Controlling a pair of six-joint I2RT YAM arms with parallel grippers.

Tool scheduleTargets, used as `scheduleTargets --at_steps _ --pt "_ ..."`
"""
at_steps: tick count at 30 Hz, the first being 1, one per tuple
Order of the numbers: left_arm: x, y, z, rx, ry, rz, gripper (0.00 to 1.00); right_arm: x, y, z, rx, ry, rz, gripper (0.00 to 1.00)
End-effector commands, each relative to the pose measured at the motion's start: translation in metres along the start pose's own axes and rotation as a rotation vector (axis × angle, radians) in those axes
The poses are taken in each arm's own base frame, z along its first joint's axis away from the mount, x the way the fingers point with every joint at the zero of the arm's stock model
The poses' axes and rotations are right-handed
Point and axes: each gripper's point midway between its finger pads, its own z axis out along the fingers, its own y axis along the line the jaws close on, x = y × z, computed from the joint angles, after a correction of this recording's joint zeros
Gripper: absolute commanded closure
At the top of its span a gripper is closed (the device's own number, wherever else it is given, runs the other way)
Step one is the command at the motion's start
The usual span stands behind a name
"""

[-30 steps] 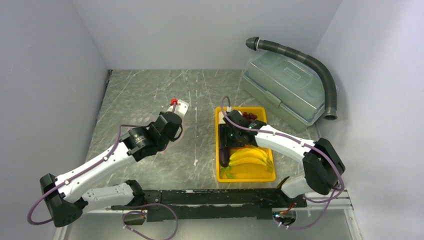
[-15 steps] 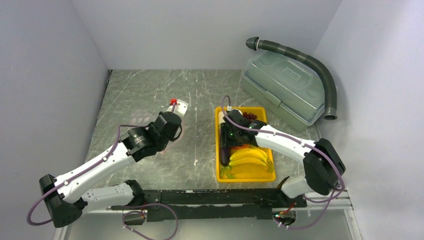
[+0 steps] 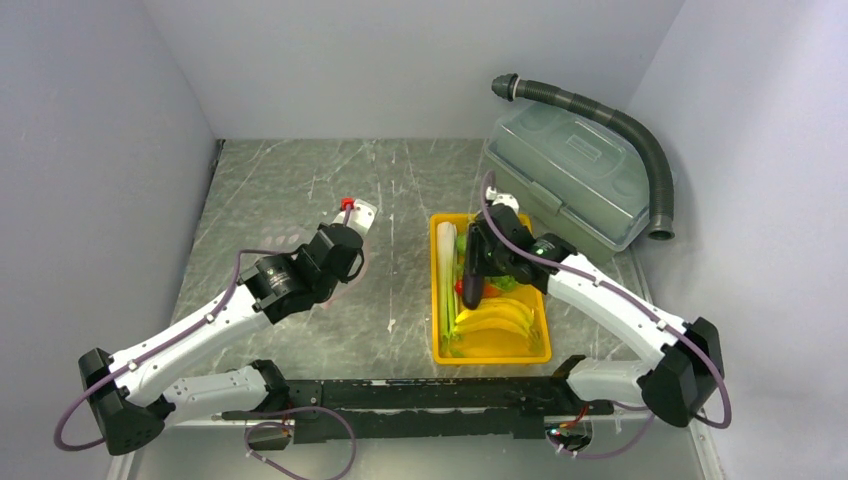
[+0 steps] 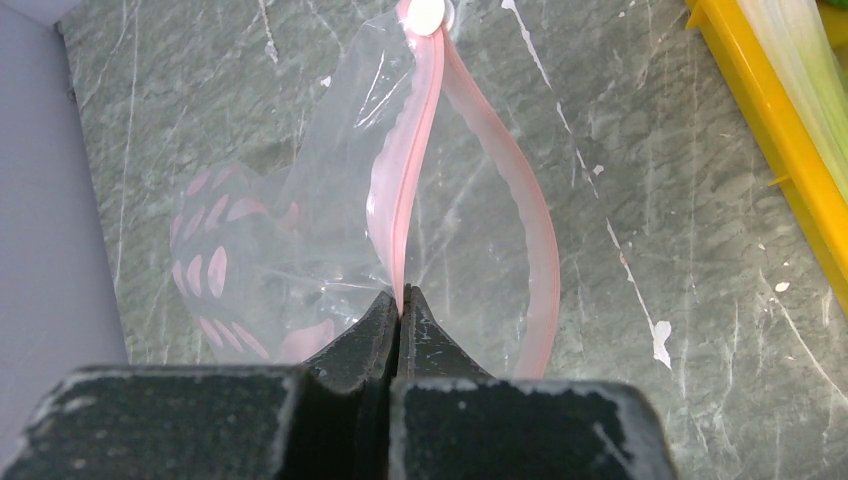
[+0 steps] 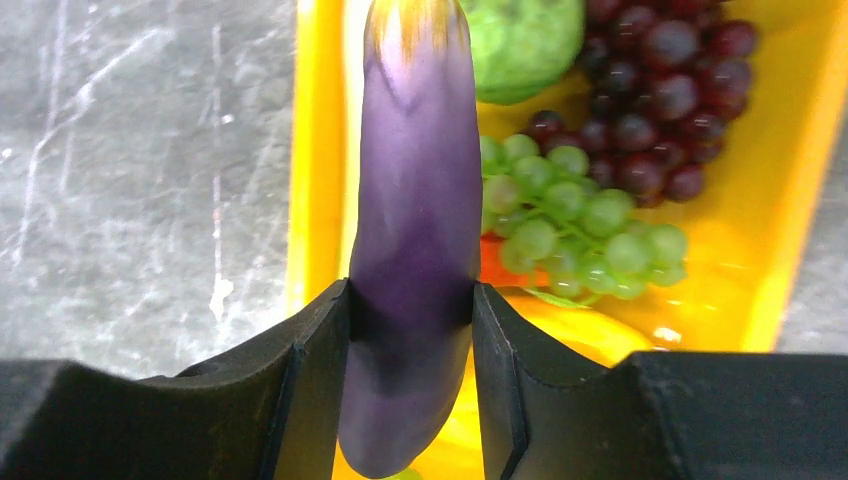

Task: Place the food in the zip-top bag and seal the zipper
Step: Pick up the fake vegetable from the bin, then place the fake vegetable in the bin.

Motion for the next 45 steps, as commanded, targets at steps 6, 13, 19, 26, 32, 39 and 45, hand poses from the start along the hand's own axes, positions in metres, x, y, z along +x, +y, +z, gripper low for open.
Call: scheduleTargets --at_steps 6,13,19,26,32,39,45 --pt "-0.006 0.002 -0.002 -0.002 -0.028 -0.032 1.0 -0.01 -0.065 -0.027 0.231 -0.01 -0.07 0.81" --pt "-0.007 0.002 -0.002 -0.001 -0.03 -0.031 1.0 0.016 -0.095 -0.028 0.32 0.064 -0.069 0.8" --pt "-0.007 0.002 -0.003 0.001 -0.035 -0.035 1.0 0.026 -0.098 -0.031 0.334 0.094 -0.027 0.8" --pt "-0.009 0.002 -0.005 0.01 -0.044 -0.039 1.0 0.057 -0.105 -0.03 0.343 0.142 0.074 0.79" --pt "-0.01 0.001 -0.006 0.02 -0.048 -0.04 1.0 0.063 -0.104 -0.032 0.332 0.122 0.149 0.62" --pt "-0.011 0.003 -0.01 0.021 -0.062 -0.047 1.0 0.059 -0.102 -0.034 0.325 0.114 0.167 0.38" --pt "-0.011 0.004 -0.01 0.021 -0.064 -0.047 1.0 0.042 -0.094 -0.043 0.296 0.076 0.158 0.3"
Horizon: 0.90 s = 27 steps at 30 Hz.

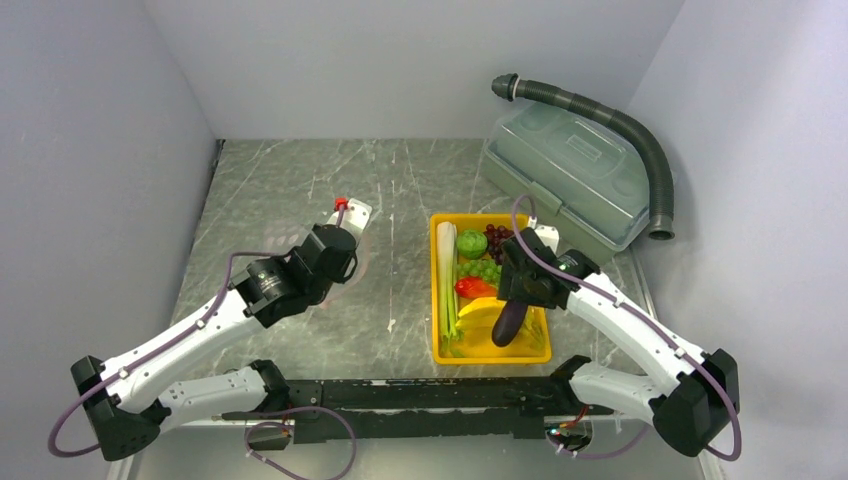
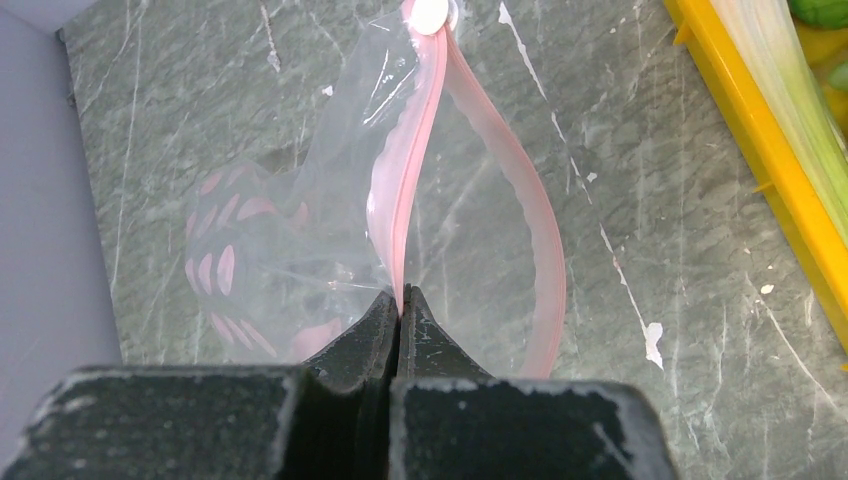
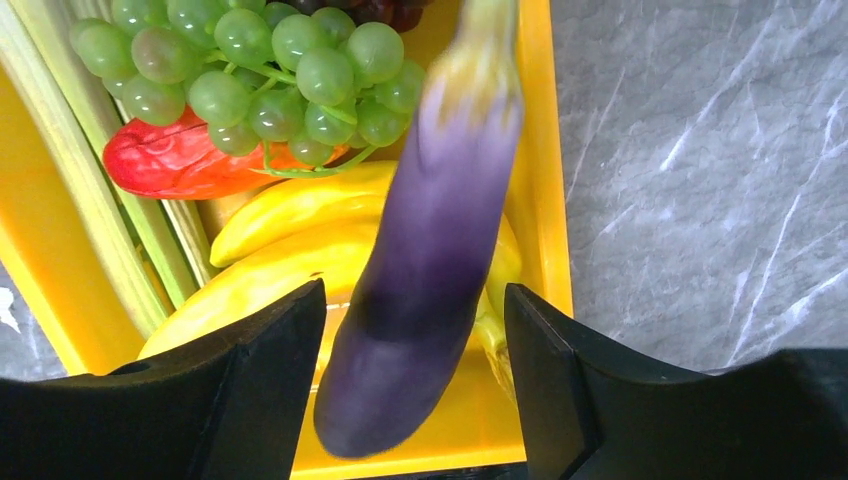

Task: Place the food in the zip-top bag and seal the zipper
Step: Place the fake vegetable in the bin, then pick up the fake vegetable from the bin.

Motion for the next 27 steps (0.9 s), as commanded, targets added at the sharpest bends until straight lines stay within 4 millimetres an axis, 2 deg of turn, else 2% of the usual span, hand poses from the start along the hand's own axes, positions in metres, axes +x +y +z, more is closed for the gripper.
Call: scheduleTargets --at_steps 1,6,12,21,27 --pt "-0.007 0.0 -0.002 0.013 -0.035 -0.025 1.0 -0.023 0.009 -0.021 -0.049 -0.064 0.026 0.3" --pt "-0.006 0.0 -0.002 0.012 -0.029 -0.024 1.0 -0.046 0.02 -0.039 -0.099 -0.126 0.019 0.3" --pt "-0.007 0.001 -0.003 0.006 -0.031 -0.026 1.0 -0.063 0.064 -0.053 -0.281 -0.13 -0.016 0.33" --pt "-0.007 0.002 -0.003 0.002 -0.035 -0.026 1.0 -0.053 0.123 -0.043 -0.396 -0.078 -0.108 0.39" --pt "-0.007 0.004 -0.004 0.0 -0.039 -0.029 1.0 -0.038 0.143 -0.023 -0.406 -0.022 -0.128 0.44"
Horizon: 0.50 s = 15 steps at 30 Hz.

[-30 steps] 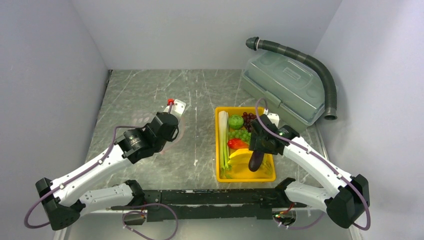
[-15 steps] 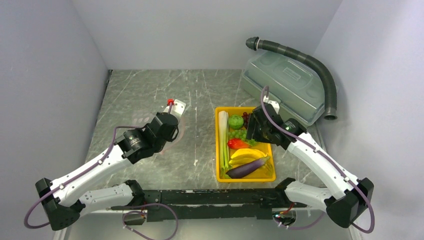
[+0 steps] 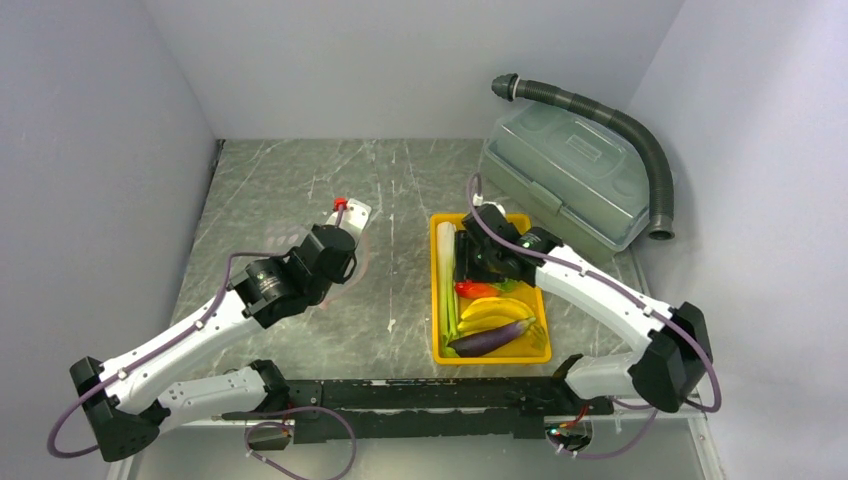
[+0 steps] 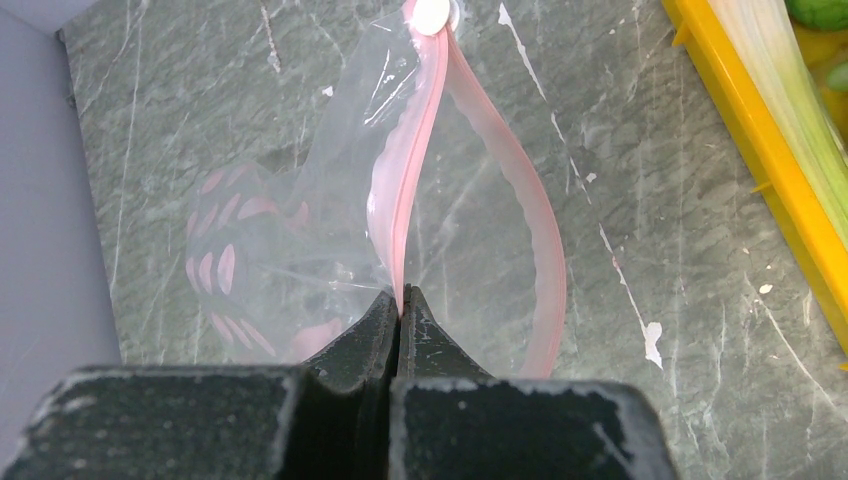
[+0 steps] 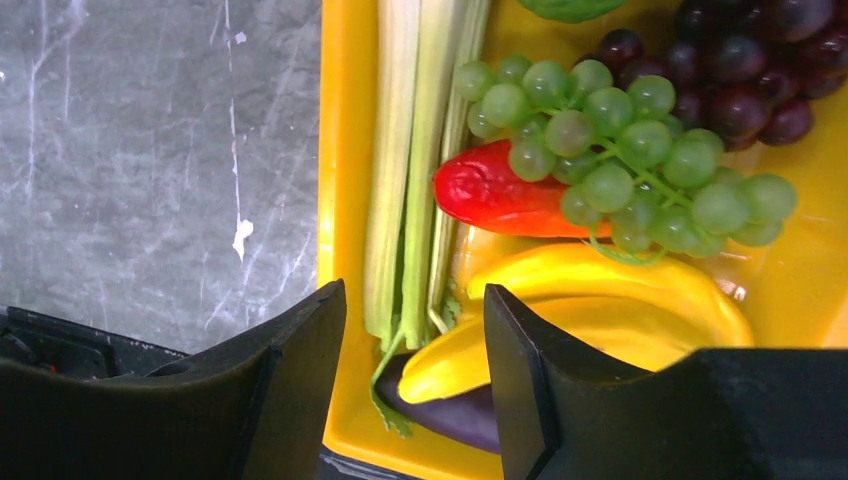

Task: Place the food in the zip-top bag and seal the zipper
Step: Pick up the fake vegetable from the bin.

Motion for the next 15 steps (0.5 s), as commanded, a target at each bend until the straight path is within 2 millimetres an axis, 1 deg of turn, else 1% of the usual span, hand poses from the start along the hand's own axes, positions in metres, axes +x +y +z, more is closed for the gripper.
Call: scheduleTargets --at_steps 1,4,8,15 --pt "-0.007 0.003 -0.003 -0.002 -0.036 -0.026 1.0 -0.012 0.025 0.008 -0.08 -0.029 0.012 0.44" --pt "-0.007 0.003 -0.004 -0.001 -0.037 -0.028 1.0 -0.004 0.026 0.021 -0.071 -0.003 0.015 0.44" --pt "-0.008 0.003 -0.004 -0.001 -0.039 -0.028 1.0 0.007 0.021 0.038 -0.046 0.031 0.021 0.43" --pt "-0.008 0.004 -0.004 -0.002 -0.04 -0.03 1.0 0.025 0.015 0.059 -0.03 0.076 0.031 0.44"
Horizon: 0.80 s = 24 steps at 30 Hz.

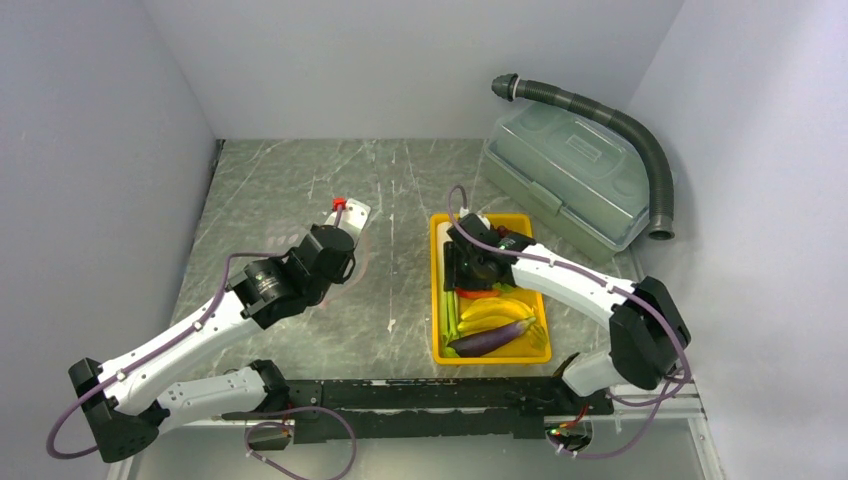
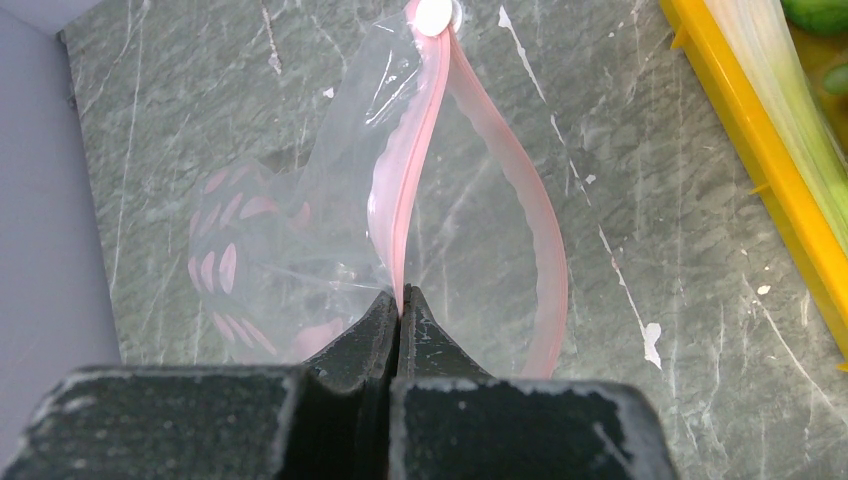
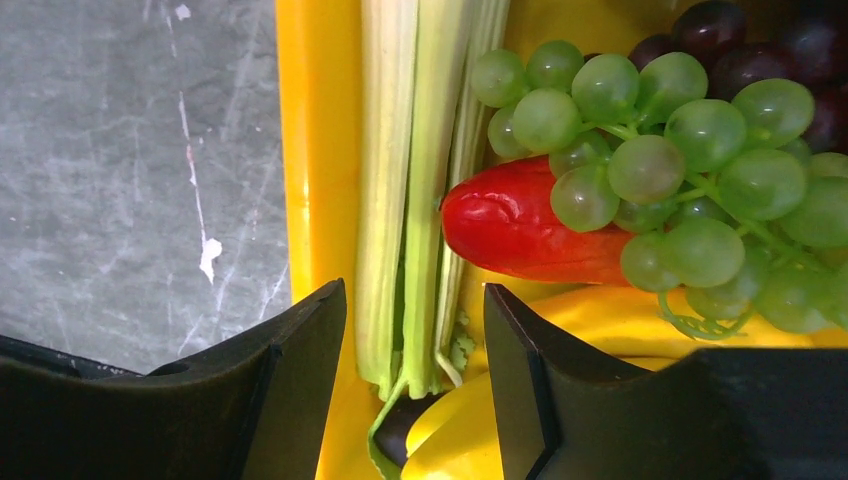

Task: Place the food in the zip-top bag and seal the zipper
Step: Pick up the fake vegetable from the bin.

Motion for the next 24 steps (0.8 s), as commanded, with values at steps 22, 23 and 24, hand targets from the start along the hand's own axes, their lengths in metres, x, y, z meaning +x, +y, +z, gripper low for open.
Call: scheduleTargets --at_steps 22,23,24 --pt "-0.006 0.002 -0.002 -0.002 -0.029 -0.02 1.0 0.031 0.01 0.052 -0.079 0.074 0.066 0.44" --pt "-0.006 0.002 -0.001 -0.002 -0.029 -0.019 1.0 0.031 0.01 0.052 -0.081 0.074 0.066 0.44" --pt "-0.006 0.002 -0.002 -0.002 -0.031 -0.021 1.0 0.031 0.01 0.051 -0.085 0.073 0.067 0.44"
